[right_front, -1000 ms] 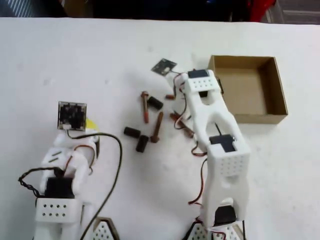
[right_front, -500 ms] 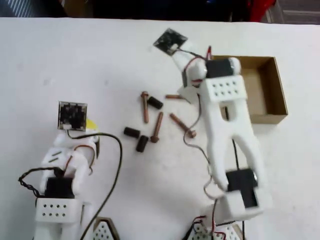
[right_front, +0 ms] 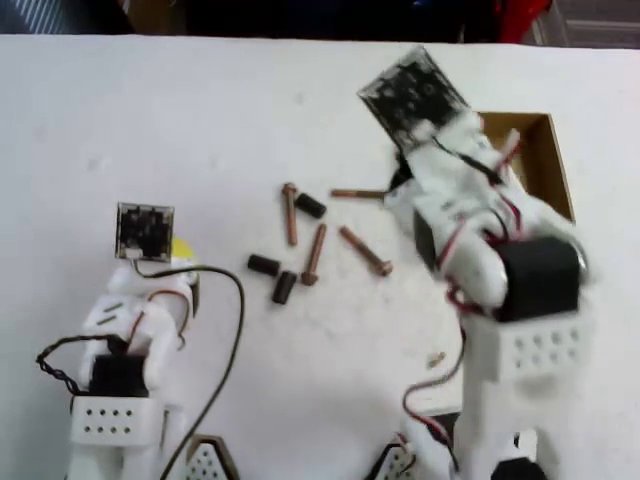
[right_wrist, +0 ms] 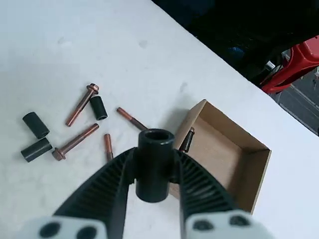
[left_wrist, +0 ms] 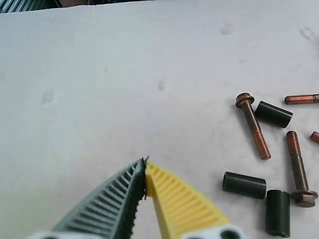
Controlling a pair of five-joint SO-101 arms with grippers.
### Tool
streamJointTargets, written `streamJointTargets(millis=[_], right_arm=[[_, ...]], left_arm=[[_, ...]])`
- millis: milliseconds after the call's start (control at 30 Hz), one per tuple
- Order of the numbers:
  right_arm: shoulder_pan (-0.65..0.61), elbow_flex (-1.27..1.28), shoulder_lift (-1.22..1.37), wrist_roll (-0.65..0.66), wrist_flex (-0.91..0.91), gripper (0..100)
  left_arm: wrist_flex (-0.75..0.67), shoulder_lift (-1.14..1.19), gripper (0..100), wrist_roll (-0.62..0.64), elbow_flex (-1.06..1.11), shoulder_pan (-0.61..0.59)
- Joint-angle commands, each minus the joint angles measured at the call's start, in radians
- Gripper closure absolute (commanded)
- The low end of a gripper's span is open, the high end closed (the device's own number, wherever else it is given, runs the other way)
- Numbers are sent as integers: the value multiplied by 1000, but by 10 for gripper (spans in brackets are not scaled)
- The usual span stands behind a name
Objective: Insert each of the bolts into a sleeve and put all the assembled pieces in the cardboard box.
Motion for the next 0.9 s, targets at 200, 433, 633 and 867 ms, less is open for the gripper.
streamJointTargets(millis=[200,433,633,867], right_arm=[[-4,-12,-183,-183,85,981],[-4,115,-341,-186,97,981],[-4,393,-544,-183,-28,981],[-4,631,-653,-181,-128,981]], left_arm=[[-25,-10,977,-9,-6,1],[-25,-10,977,-69,-8,19],[-18,-10,977,-71,-8,44],[-18,-10,977,-72,-9,44]])
